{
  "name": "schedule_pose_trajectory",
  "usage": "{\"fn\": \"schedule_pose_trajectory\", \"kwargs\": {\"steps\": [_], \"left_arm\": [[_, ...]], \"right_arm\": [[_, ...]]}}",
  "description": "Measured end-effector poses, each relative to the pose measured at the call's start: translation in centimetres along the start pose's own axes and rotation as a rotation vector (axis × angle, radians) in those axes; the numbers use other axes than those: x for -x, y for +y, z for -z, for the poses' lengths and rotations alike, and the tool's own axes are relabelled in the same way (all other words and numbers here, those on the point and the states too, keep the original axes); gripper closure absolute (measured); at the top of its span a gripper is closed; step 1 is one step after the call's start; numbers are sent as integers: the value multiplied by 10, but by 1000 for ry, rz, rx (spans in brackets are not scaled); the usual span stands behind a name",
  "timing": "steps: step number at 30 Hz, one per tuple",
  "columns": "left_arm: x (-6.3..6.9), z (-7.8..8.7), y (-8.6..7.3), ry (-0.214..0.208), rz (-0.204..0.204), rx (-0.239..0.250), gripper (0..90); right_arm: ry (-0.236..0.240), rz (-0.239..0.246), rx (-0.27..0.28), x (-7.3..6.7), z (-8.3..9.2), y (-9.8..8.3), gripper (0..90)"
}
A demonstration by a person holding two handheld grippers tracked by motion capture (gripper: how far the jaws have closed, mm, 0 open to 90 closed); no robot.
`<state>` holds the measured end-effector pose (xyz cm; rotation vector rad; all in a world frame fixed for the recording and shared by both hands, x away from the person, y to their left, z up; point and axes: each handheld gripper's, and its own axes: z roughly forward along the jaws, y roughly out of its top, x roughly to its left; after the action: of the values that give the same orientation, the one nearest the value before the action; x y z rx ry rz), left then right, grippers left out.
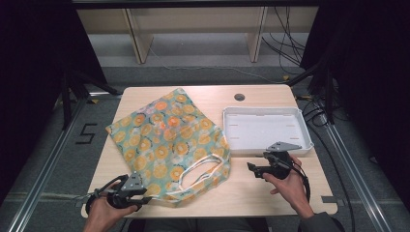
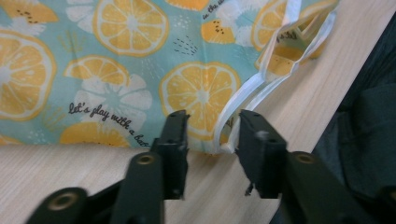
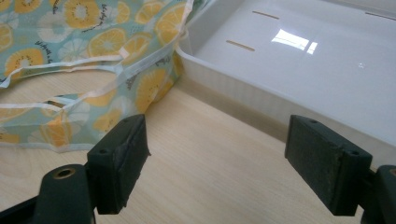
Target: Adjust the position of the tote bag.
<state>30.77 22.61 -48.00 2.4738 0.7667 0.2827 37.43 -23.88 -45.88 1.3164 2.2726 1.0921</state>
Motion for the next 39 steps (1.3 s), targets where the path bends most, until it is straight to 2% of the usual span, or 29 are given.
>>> {"fn": "schedule_pose_trajectory", "kwargs": {"steps": [1,3,4,6,8,9,12,13,15,16,17,19,20,21,23,25,26,27,28,29,30,31,32,33,35,36,37,38,39], "left_arm": [[0,0,0,0,0,0,722],[-1,-1,1,-4,-23,-6,810],[-1,-1,1,4,-31,-13,845],[-1,-2,1,13,-38,-24,885],[-1,-2,1,18,-44,-31,896],[-1,-1,-2,31,-30,-8,897],[-2,5,-7,45,-12,-9,896],[-2,8,-12,63,2,-12,897],[-3,10,-15,69,7,-19,896],[-4,12,-17,81,13,-26,896],[-7,17,-19,105,13,-50,896],[-8,18,-20,124,2,-44,896],[-10,19,-21,128,5,-50,896],[-11,19,-22,129,0,-60,896],[-12,20,-24,140,7,-62,895],[-12,21,-25,140,2,-72,894],[-12,22,-25,145,16,-69,894],[-14,22,-26,149,8,-71,894],[-14,23,-27,154,13,-78,893],[-17,25,-28,153,-10,-97,893],[-17,26,-28,152,-6,-100,891],[-17,26,-29,157,9,-86,891],[-18,26,-30,159,5,-87,888],[-17,25,-30,162,23,-80,887],[-18,26,-31,159,16,-89,886],[-20,27,-30,151,-20,-104,885],[-19,26,-31,157,15,-97,885],[-21,28,-31,160,-19,-109,884],[-20,27,-31,160,7,-99,883]], "right_arm": [[8,-7,5,-1,-1,0,222],[1,21,-4,1,-1,1,222],[-5,56,14,3,-2,0,223],[2,60,12,3,-2,0,225],[2,58,7,2,-2,1,225],[4,50,8,2,-2,1,225],[20,31,8,-1,-4,1,228],[17,57,2,-2,-5,2,228],[28,54,-4,-4,-6,3,231],[31,71,5,-5,-8,4,235],[58,101,7,-8,-13,7,250],[70,94,2,-12,-14,9,254],[80,109,15,-14,-18,10,256],[97,101,-5,-17,-19,14,260],[115,109,5,-23,-27,19,276],[135,126,-15,-30,-35,26,292],[143,141,-14,-33,-40,30,302],[158,133,-24,-38,-45,34,319],[161,144,-35,-45,-56,41,340],[161,144,-35,-45,-56,41,340],[160,143,-2,-49,-65,43,341],[162,144,-34,-52,-68,47,344],[156,156,-39,-58,-79,53,348],[155,153,-39,-61,-84,56,348],[155,157,-60,-63,-86,60,348],[130,153,-50,-66,-96,66,348],[130,153,-50,-66,-96,66,348],[124,150,-65,-67,-100,68,354],[112,140,-65,-66,-105,70,373]]}}
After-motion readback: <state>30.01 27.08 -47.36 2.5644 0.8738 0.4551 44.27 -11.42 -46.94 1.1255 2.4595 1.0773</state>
